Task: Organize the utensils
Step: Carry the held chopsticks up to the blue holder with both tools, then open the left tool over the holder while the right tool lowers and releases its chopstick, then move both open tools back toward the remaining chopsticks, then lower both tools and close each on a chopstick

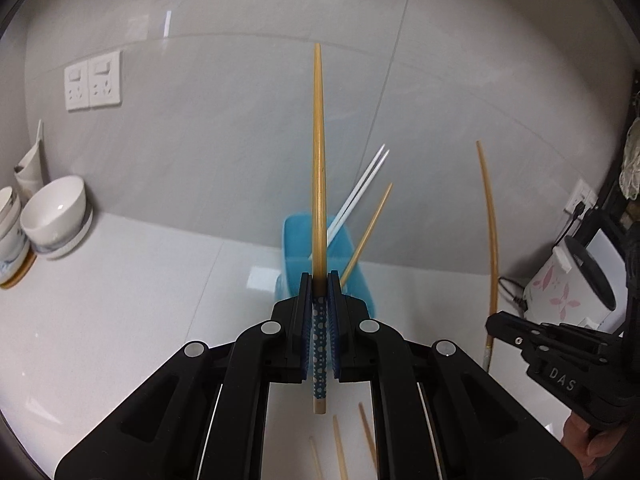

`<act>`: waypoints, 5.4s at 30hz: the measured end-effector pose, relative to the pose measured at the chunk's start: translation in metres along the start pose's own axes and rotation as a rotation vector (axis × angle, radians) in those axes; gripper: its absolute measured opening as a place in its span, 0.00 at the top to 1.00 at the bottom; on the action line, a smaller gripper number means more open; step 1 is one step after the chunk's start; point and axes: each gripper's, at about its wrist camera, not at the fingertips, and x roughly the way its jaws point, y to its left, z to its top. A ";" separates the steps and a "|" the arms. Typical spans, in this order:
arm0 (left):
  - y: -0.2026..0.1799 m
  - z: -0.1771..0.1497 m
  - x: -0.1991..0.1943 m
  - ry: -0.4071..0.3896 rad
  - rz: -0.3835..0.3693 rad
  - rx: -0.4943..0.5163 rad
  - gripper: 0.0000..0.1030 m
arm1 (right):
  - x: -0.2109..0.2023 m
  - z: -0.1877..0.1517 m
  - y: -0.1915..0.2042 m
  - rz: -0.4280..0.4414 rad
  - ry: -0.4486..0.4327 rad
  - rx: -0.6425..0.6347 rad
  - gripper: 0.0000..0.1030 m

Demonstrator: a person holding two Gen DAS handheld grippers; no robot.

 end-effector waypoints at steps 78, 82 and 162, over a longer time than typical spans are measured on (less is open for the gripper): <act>0.068 -0.017 0.040 0.187 0.174 -0.028 0.06 | 0.071 0.048 0.069 0.193 -0.187 -0.029 0.94; 0.070 -0.019 0.043 0.200 0.166 -0.026 0.06 | 0.079 0.043 0.073 0.177 -0.193 -0.034 0.94; 0.009 -0.211 0.067 0.829 0.244 0.005 0.29 | 0.059 -0.198 -0.014 -0.158 0.550 -0.010 0.60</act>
